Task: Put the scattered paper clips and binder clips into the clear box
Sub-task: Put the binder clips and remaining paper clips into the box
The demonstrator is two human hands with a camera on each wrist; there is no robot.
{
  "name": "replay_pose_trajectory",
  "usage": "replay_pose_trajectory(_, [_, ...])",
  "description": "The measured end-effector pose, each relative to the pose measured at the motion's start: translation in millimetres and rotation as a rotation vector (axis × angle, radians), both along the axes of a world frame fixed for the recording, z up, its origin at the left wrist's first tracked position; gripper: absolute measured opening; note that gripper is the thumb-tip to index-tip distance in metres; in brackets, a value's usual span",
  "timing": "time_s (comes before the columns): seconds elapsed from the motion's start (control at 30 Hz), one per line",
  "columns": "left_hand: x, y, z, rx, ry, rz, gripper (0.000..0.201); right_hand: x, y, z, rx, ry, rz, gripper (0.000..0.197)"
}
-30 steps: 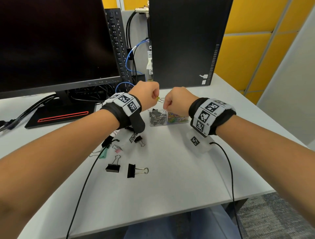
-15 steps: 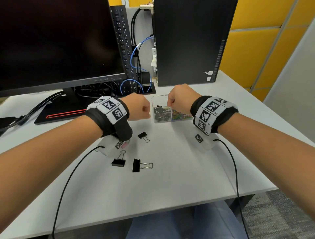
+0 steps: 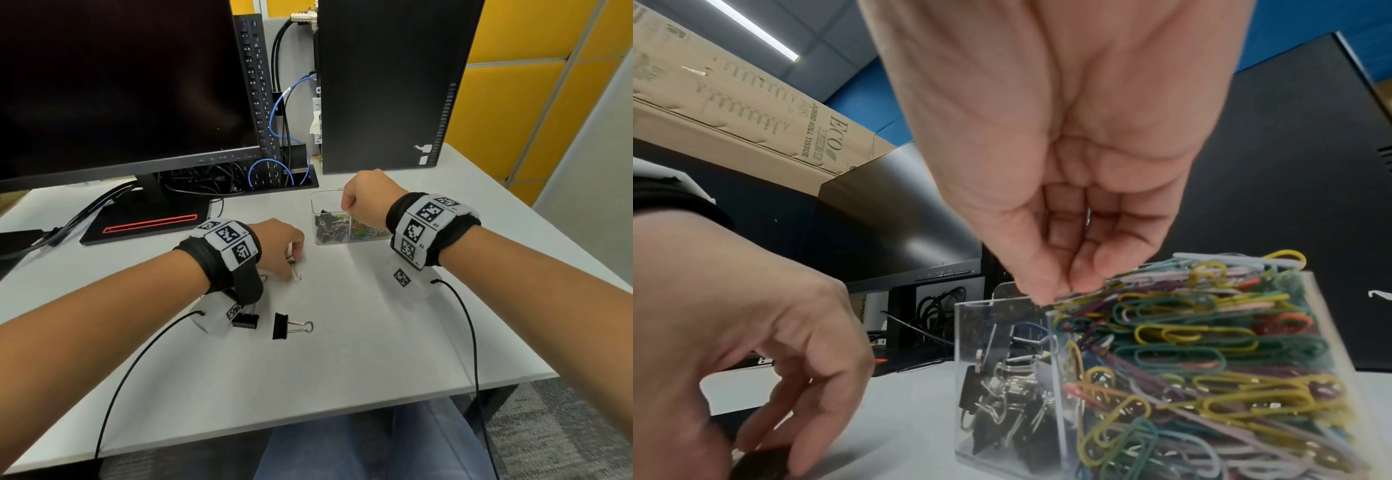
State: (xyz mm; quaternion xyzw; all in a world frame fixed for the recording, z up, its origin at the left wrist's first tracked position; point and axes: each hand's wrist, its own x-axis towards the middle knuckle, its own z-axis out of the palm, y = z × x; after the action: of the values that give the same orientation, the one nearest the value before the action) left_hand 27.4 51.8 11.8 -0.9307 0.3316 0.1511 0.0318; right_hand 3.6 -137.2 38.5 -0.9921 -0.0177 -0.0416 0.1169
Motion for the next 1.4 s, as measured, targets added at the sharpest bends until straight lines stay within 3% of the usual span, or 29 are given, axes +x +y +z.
replay_pose_trajectory(0.1, [5,1,12,-0.119,-0.059,-0.011,0.019,-1,-2,2,0.005,0.025,0.006,0.026])
replay_pose_trajectory(0.33, [23,-12,34,-0.758,-0.177,0.148,0.017,1,-4,1,0.013,0.027,0.014,0.027])
replay_pose_trajectory(0.47, [26,-34,24,-0.821,-0.213,0.214,0.019,0,-5,0,-0.001,0.018,0.031,0.026])
replay_pose_trajectory(0.63, [25,-51,21,-0.633,-0.257,0.162,0.011,-2,-6,-1,0.018,-0.006,0.045,0.026])
replay_pose_trajectory(0.87, [25,-34,31,-0.349,-0.226,-0.025,0.027,-1,-1,2,-0.034,0.043,0.018,0.026])
replay_pose_trajectory(1.0, [21,-10,37,-0.136,-0.104,0.015,0.034,-3,7,4,-0.085,0.049,-0.009,0.023])
replay_pose_trajectory(1.13, [7,17,45,-0.056,-0.025,0.067,0.041,-12,17,5,-0.138,0.017,-0.008,0.026])
replay_pose_trajectory(1.4, [-10,58,27,0.208,0.010,0.126,0.045,-25,70,-2,-0.064,0.098,0.228,0.027])
